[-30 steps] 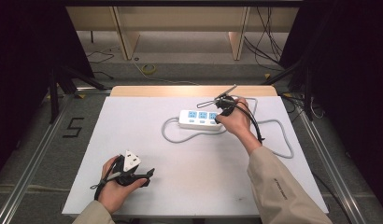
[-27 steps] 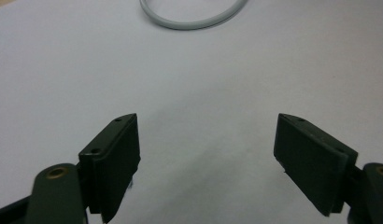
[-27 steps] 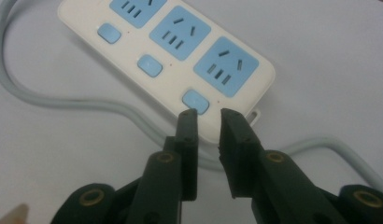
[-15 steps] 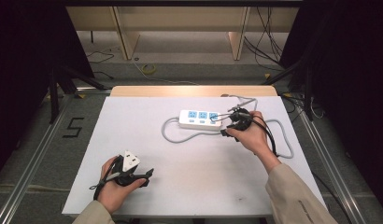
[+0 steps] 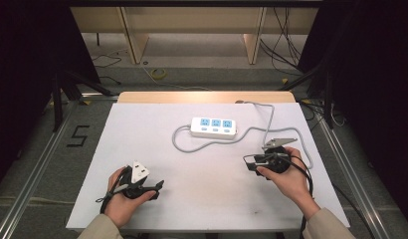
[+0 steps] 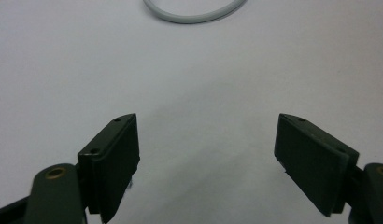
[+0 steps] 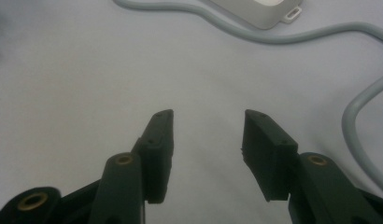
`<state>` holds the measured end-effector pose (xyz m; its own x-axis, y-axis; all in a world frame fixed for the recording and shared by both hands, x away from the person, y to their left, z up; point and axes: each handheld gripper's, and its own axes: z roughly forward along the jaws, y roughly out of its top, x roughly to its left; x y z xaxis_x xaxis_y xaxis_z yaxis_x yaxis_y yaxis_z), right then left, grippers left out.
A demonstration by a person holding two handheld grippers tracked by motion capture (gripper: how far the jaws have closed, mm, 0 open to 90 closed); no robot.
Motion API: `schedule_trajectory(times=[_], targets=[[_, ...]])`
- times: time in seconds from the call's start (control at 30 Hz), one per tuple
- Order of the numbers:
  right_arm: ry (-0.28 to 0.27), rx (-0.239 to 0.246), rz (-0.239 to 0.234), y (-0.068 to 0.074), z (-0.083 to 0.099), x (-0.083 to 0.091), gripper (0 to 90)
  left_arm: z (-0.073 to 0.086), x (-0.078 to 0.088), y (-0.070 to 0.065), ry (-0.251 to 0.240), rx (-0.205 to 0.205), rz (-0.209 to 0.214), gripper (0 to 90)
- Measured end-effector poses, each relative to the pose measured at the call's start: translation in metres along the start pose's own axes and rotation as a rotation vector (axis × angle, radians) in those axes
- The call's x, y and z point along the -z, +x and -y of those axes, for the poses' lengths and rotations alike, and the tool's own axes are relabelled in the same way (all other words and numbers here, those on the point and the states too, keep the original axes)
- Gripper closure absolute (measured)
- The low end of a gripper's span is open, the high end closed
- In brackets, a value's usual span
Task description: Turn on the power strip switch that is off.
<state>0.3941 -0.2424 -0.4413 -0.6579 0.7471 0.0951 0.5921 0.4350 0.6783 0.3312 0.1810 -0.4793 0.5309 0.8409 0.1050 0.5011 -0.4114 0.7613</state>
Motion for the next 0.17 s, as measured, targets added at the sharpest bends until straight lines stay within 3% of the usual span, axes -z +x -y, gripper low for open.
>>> schedule_trajectory(times=[0.1, 0.17], targets=[[-0.019, -0.007, -0.006, 0.003, 0.011, 0.006, 53.0, 0.000, 0.000, -0.002, 0.000, 0.014, 0.018, 22.0], [-0.031, -0.019, -0.011, 0.005, 0.020, 0.010, 52.4, -0.001, -0.001, -0.005, -0.014, 0.099, 0.097, 21.6]])
